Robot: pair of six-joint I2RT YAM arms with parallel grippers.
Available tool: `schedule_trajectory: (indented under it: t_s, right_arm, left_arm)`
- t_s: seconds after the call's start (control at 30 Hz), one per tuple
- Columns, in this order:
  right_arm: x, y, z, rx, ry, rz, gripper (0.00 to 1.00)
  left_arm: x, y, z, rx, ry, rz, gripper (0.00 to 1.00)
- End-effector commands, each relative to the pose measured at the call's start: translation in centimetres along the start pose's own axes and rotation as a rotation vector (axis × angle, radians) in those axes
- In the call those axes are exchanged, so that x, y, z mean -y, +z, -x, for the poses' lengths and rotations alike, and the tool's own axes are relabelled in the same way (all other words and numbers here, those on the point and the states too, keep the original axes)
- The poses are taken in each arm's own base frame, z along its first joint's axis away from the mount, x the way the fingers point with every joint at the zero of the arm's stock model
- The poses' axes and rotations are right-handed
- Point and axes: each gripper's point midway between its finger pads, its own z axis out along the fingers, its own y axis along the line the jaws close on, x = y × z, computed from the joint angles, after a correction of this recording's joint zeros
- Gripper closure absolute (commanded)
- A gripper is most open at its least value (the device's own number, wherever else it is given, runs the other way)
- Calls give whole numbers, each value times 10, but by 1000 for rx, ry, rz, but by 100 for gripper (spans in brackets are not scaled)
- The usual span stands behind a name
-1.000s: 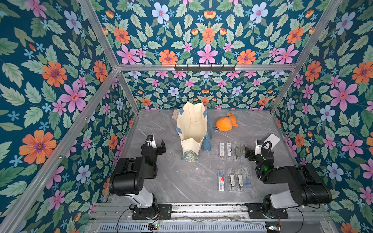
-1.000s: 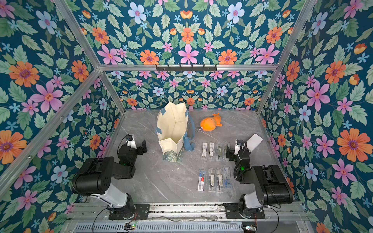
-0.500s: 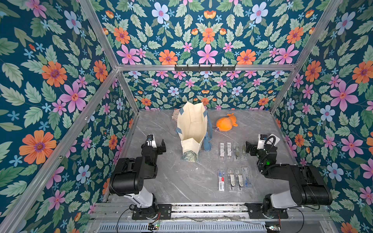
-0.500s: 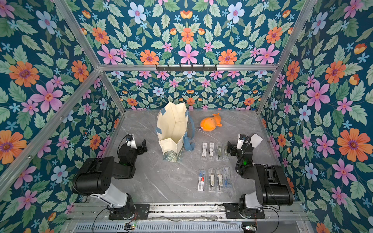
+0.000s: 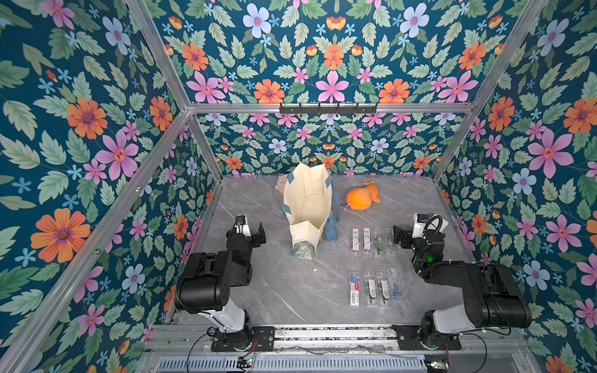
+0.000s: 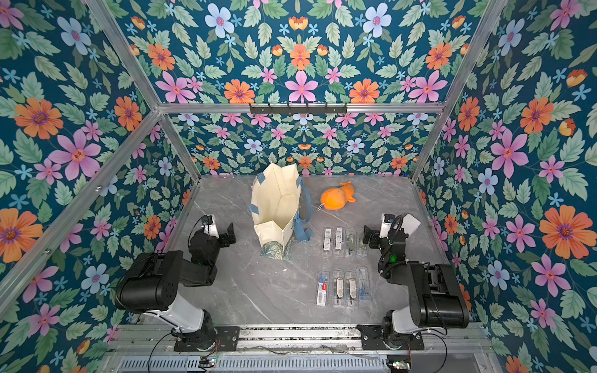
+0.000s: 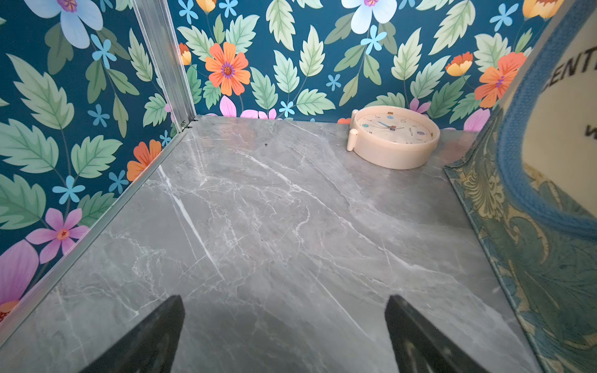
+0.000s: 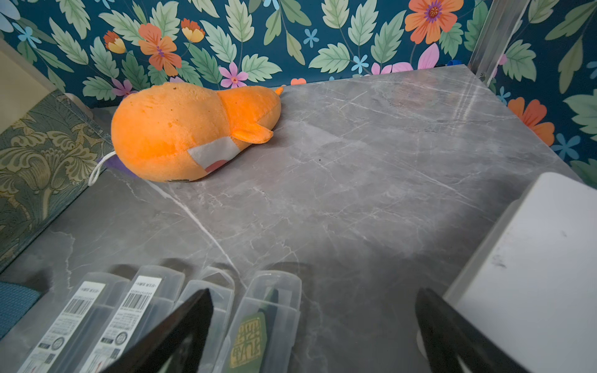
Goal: Take out the compass set from the canvas bag
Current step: Reset both arms
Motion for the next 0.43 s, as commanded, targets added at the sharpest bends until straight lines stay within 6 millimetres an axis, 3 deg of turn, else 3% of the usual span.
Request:
schedule_trajectory:
  t_s: [0.0,0.4]
  right_arm:
    - [-2,0,2,5,2,13,1]
    - [-1,-1,3,10,6,15,1]
  left_arm:
    - [0,0,8,30,8,3,0]
    - [0,0,8,30,11,4,0]
